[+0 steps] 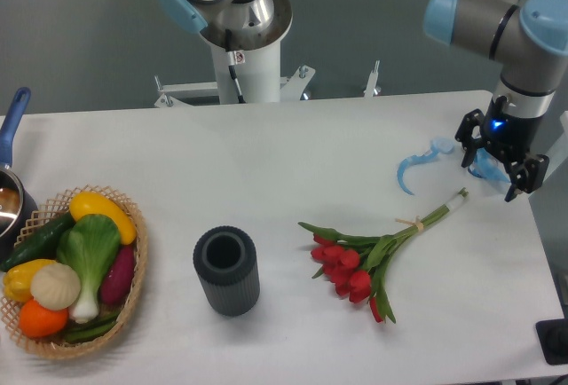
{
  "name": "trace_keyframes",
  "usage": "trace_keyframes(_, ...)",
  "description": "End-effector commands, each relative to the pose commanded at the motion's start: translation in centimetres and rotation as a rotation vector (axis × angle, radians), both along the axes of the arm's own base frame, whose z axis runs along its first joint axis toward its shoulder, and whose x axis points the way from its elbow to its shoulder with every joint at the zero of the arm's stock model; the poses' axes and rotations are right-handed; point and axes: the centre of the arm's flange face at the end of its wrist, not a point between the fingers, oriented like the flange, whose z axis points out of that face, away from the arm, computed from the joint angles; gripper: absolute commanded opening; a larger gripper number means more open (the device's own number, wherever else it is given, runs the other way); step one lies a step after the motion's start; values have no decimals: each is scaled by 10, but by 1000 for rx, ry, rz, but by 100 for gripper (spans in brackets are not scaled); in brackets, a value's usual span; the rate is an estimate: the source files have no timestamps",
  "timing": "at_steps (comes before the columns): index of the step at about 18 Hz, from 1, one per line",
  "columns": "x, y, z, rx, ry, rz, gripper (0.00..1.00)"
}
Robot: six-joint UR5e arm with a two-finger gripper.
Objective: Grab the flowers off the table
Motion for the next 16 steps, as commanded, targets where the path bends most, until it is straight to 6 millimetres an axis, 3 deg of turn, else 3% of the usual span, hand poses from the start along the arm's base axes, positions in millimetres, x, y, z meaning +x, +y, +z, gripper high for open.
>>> trace_keyframes(8, 2, 4, -2, 12, -3, -5, 100)
trace_keyframes(16, 22, 11, -34, 53, -90, 69, 100)
